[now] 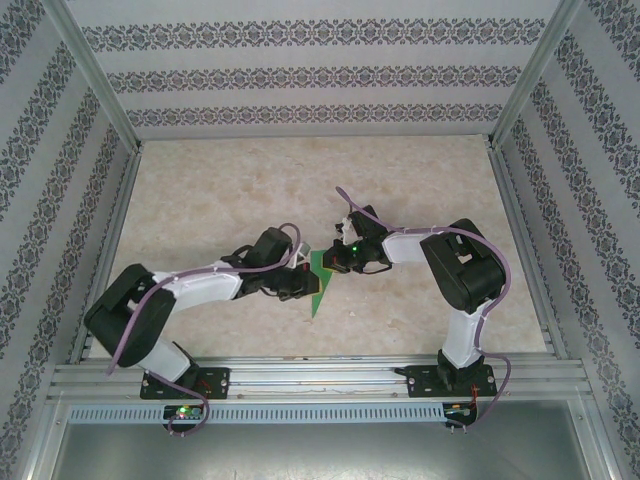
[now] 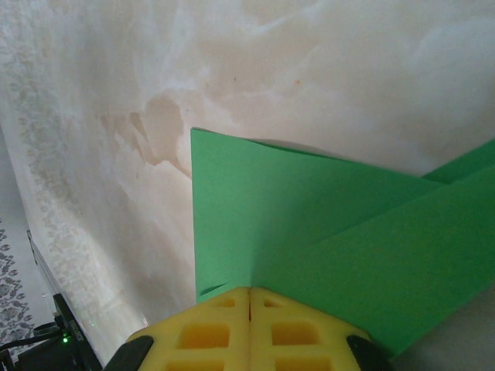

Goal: Fold a paper plane with a square sheet of paper (fold left side to right side)
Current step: Fold the wing for the fifth time at the center of the table.

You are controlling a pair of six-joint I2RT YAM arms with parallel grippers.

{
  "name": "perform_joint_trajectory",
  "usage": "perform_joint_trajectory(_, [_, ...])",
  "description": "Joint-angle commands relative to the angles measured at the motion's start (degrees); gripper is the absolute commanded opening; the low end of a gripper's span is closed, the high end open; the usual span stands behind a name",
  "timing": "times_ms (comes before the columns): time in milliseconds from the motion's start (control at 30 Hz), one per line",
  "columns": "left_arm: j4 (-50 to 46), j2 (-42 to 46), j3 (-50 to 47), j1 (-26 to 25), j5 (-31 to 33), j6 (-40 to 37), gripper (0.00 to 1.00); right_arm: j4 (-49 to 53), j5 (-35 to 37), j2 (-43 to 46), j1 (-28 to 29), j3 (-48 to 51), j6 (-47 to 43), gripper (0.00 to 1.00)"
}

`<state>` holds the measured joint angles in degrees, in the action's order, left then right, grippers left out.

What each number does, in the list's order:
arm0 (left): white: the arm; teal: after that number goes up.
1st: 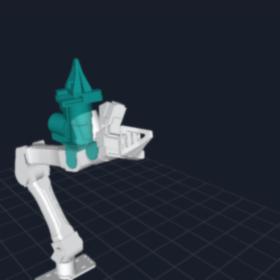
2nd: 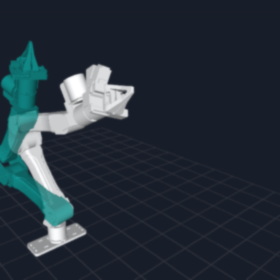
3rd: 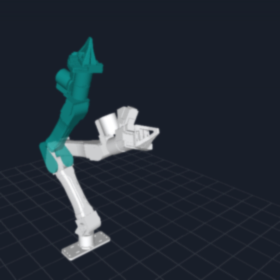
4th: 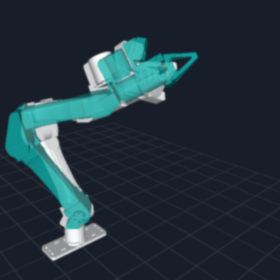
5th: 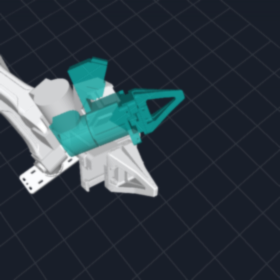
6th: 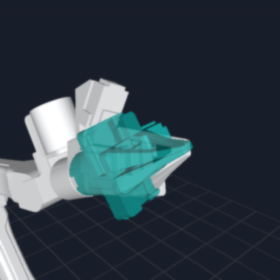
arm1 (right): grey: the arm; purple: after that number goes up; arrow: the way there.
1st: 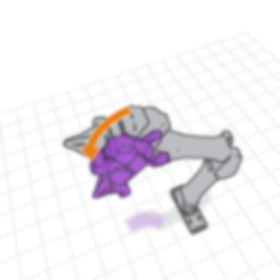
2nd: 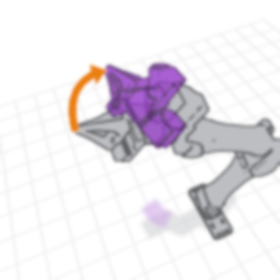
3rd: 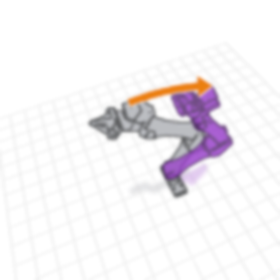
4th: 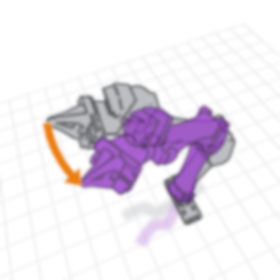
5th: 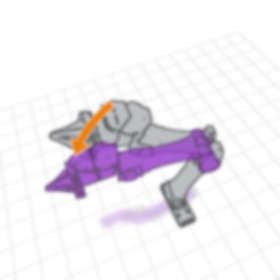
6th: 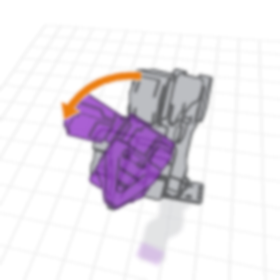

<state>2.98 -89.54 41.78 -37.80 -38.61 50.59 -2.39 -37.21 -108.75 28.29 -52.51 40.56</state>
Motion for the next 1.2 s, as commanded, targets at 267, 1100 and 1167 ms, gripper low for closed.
perform_joint_trajectory(267, [-5.78,-11.56,6.52,0.38,1.63,-8.11,0.00,7.29,6.87,-3.98,0.62,1.80,-1.45,0.00])
perform_joint_trajectory(1100, [-7.04,-12.24,0.72,-0.87,7.10,-9.45,0.00,-3.03,5.21,9.56,2.85,6.67,0.88,0.00])
perform_joint_trajectory(1167, [-7.09,-12.18,0.61,-0.95,7.09,-9.49,0.00,-3.99,5.60,7.96,3.30,6.47,1.02,0.00])
